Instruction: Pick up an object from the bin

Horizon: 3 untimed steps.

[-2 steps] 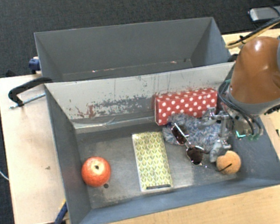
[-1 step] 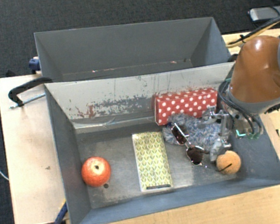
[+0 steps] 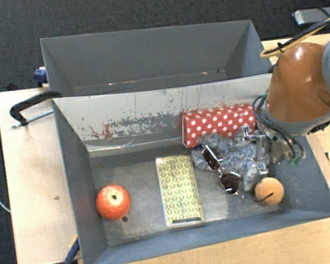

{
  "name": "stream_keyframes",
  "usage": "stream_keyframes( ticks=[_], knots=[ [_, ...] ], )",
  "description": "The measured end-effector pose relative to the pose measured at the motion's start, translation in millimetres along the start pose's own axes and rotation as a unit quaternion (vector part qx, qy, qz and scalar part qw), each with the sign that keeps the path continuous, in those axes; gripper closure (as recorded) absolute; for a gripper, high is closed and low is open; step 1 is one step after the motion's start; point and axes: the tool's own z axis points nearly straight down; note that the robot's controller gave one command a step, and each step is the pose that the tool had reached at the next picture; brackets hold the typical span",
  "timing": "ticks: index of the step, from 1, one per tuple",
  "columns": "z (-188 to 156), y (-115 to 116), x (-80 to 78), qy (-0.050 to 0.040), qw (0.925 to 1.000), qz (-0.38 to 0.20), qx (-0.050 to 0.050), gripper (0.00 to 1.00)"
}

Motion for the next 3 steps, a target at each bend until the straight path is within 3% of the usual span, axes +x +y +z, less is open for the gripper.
stream_keyframes(
  ticks=[1,2,3],
  knots=[
    [56,1,-1.0,-0.0132,0.9959,0.089,0.0,1.0],
    [56,1,-1.1,-0.0132,0.9959,0.089,0.0,1.0],
    [20,-6,-2.2,0.0004,0.9956,0.094,-0.001,1.0]
  ],
)
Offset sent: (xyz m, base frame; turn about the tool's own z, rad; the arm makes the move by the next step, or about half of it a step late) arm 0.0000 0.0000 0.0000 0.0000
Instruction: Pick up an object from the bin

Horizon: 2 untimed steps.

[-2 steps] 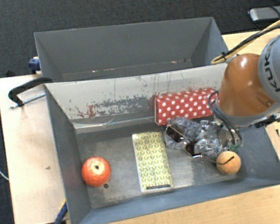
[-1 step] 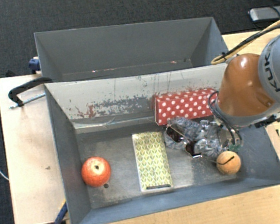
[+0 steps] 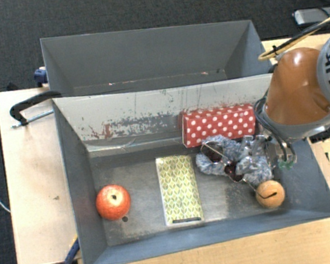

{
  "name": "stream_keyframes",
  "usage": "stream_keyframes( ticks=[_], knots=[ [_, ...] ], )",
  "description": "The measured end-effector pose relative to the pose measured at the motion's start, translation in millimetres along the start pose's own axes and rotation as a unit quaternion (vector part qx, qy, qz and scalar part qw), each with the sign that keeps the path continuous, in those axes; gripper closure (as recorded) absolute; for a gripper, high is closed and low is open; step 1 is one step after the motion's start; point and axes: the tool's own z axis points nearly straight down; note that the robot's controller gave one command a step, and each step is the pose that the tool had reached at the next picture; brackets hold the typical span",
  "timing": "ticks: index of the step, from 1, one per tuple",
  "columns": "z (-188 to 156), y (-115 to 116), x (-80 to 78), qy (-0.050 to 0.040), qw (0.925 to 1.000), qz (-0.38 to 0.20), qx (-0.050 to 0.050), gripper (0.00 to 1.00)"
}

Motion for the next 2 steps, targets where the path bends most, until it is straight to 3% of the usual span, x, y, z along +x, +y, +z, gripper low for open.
stream_keyframes(
  ticks=[1,2],
  knots=[
    [-45,7,12.2,-0.0011,1.0,-0.006,0.001,1.0],
    [-126,-5,-4.0,-0.002,0.9999,-0.017,0.001,1.0]
  ],
)
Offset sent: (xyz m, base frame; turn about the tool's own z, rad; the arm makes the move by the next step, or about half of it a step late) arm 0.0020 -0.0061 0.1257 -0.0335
